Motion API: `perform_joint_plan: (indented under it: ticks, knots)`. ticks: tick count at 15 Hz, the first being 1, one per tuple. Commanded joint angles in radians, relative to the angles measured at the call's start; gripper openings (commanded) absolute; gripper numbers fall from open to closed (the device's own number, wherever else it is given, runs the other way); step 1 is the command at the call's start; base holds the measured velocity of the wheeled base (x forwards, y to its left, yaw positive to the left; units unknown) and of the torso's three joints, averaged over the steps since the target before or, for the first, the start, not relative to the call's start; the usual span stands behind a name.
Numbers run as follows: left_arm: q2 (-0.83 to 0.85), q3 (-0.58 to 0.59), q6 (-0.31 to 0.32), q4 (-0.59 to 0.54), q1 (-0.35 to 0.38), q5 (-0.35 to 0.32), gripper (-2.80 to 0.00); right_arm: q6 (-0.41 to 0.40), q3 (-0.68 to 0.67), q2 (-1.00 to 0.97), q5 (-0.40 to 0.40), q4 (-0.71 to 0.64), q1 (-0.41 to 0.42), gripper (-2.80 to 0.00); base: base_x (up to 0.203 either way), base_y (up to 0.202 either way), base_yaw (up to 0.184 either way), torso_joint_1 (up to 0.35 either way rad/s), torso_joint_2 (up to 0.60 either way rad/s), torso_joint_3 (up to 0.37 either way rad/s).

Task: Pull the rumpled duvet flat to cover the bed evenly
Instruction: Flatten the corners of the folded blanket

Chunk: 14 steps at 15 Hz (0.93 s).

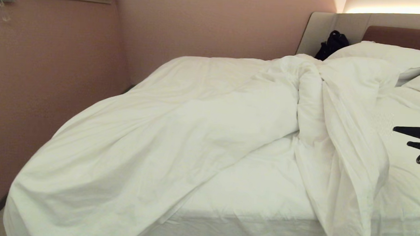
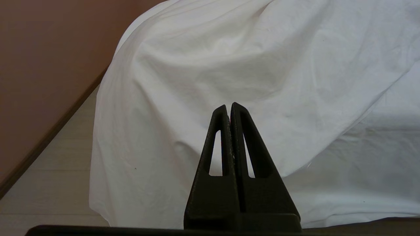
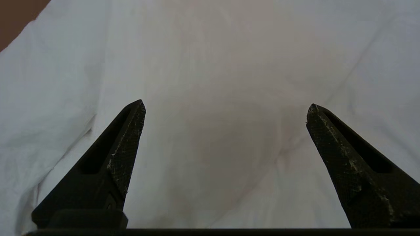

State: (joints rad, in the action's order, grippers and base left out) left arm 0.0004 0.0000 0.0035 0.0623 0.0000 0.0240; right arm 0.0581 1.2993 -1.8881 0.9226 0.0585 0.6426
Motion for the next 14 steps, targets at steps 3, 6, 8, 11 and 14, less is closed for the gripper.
perform_joint_plan:
  ticks: [3, 6, 8, 11, 14]
  knots:
    - [0.000, 0.000, 0.000, 0.001, 0.000, 0.001, -2.80, -0.009, 0.006, -0.099, 0.004, 0.024, 0.000, 0.00, 0.000, 0.000, 0.000, 0.000, 0.00, 0.000]
    - [0.000, 0.000, 0.000, 0.001, 0.000, 0.001, -2.80, -0.039, 0.002, -0.114, 0.004, 0.030, 0.000, 0.00, 0.000, 0.000, 0.000, 0.000, 0.00, 0.000]
    - [0.000, 0.000, 0.000, 0.001, 0.002, 0.001, -2.80, -0.086, -0.011, -0.117, -0.001, 0.029, 0.000, 0.00, 0.000, 0.000, 0.000, 0.000, 0.00, 0.000]
    - [0.000, 0.000, 0.000, 0.001, 0.000, 0.001, -2.80, -0.206, -0.058, -0.115, 0.001, 0.029, -0.006, 0.00, 0.000, 0.000, 0.000, 0.000, 0.00, 0.000]
    - [0.000, 0.000, 0.000, 0.001, 0.000, 0.001, -2.80, -0.289, -0.094, -0.128, 0.006, 0.030, -0.026, 0.00, 0.000, 0.000, 0.000, 0.000, 0.00, 0.000]
